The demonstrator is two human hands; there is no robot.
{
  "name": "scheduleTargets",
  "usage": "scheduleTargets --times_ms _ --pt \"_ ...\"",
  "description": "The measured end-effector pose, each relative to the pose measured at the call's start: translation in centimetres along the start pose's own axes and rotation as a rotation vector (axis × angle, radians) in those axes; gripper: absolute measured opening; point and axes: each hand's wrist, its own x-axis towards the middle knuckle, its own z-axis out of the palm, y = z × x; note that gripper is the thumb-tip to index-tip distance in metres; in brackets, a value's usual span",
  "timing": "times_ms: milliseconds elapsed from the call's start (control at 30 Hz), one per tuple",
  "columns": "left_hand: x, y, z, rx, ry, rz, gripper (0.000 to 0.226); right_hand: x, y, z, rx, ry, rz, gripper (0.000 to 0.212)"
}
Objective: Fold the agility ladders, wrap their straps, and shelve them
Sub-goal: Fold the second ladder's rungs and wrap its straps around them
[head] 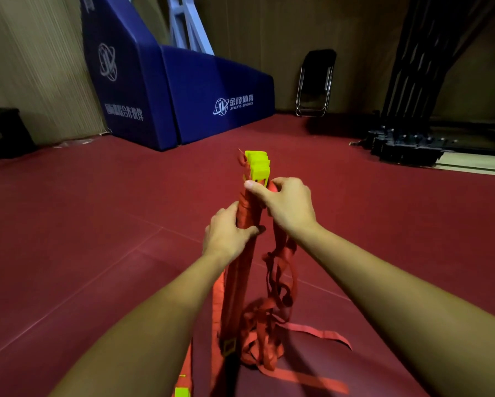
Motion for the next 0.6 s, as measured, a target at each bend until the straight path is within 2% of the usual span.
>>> scheduleTargets --times_ms 100,167,267,367,500,600 --pt "-0.3 0.8 0.0 0.135 0.051 -0.005 0.048 -0.1 -0.3 -0.2 -0.039 -0.011 -0.011 0.062" --pt "-0.5 1.1 -0.1 0.126 0.043 0.015 0.046 -0.1 -0.4 -0.2 -0.047 -0.013 -0.029 0.055" --pt "-0.1 1.2 -0.9 -0.092 -0.135 0.035 0.041 0.2 -0.5 -0.6 0.002 -0.021 -0.047 0.054" --pt "-0.2 0.8 -1.2 -0.290 -0.373 -0.009 0.055 0.4 -0.5 -1.0 0.083 -0.047 -0.087 0.056" --pt "-0.3 -0.1 -1.2 -0.414 -0.403 -0.007 0.043 0.8 -0.4 -1.0 0.186 -0.061 -0.112 0.052" --pt "-0.2 0.0 -1.3 -0.482 -0.361 0.030 0.051 1.4 -0.2 -1.5 0.175 -0.028 -0.128 0.047"
